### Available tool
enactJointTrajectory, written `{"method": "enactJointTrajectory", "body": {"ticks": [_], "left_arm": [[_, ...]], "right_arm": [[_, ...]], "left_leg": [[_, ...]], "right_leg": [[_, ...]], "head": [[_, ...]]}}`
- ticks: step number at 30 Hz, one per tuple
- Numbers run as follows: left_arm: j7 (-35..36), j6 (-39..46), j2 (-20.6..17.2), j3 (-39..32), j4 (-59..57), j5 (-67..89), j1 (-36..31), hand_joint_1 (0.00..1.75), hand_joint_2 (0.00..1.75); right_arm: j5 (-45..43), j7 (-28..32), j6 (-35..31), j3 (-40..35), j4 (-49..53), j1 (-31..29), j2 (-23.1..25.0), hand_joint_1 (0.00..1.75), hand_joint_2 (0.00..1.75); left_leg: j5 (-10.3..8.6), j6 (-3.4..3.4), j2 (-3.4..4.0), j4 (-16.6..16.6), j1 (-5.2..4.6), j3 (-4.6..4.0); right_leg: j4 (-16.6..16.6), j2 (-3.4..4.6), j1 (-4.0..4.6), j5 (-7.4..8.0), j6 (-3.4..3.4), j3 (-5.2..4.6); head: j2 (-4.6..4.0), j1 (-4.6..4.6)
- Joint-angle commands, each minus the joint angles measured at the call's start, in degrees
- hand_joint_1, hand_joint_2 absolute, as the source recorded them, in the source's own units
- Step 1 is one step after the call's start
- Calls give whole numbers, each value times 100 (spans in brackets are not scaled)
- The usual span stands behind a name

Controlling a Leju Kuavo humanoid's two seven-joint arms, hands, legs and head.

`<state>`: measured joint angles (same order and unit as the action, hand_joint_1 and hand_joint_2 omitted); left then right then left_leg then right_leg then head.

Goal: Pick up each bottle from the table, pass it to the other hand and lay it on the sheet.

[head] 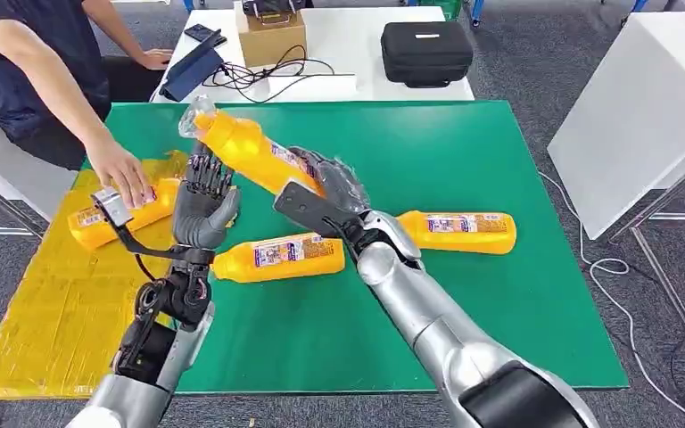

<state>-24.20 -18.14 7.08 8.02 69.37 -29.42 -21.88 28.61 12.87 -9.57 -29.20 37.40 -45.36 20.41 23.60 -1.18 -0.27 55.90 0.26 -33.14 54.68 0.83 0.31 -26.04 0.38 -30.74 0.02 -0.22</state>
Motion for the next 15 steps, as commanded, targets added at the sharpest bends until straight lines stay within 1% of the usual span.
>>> {"method": "enactJointTrajectory", "body": {"ticks": [1,6,7,8,9,10,11,13,15], "left_arm": [[81,-24,64,178,-498,-184,-349,0,175],[97,36,72,122,-601,-249,-434,0,175],[97,40,55,107,-611,-251,-440,0,175],[80,62,34,79,-618,-261,-444,0,175],[66,49,17,62,-630,-273,-449,0,175],[62,46,6,55,-630,-276,-445,0,175],[50,80,-16,34,-626,-276,-430,0,175],[-3,127,-71,-9,-616,-286,-392,0,175],[-40,169,-110,-63,-593,-305,-367,0,175]], "right_arm": [[-465,-288,-41,-1188,-212,-277,-41,175,175],[-1317,-632,-320,-2704,-23,-235,-41,175,175],[-1398,-676,-317,-2841,24,-201,-41,175,175],[-1483,-683,-303,-3088,40,-187,-41,175,175],[-1549,-759,-391,-3252,102,-169,-41,175,175],[-1557,-762,-387,-3267,102,-144,-41,175,175],[-1621,-761,-263,-3511,126,-166,-41,175,175],[-1653,-819,-147,-3954,234,-58,-41,175,175],[-1574,-968,-190,-4329,395,107,-41,175,175]], "left_leg": [[4,3,-6,0,1,8],[19,7,0,5,8,30],[9,4,0,0,5,15],[14,5,-3,1,7,24],[7,3,0,-2,4,11],[13,4,4,0,7,23],[6,3,-1,-3,5,11],[16,4,-2,1,9,28],[6,2,7,-8,4,12]], "right_leg": [[-2,-11,1,-6,5,12],[-1,-10,8,-17,8,32],[-3,-7,5,-8,5,15],[-4,-12,7,-13,7,25],[-4,-6,4,-6,5,9],[-5,-5,8,-10,7,22],[-4,-7,5,-6,5,9],[-6,-13,9,-15,10,31],[-9,1,4,-4,5,11]], "head": [[0,0],[0,-2],[0,0],[0,-2],[0,0],[0,-2],[0,-2],[0,-2],[0,-2]]}}
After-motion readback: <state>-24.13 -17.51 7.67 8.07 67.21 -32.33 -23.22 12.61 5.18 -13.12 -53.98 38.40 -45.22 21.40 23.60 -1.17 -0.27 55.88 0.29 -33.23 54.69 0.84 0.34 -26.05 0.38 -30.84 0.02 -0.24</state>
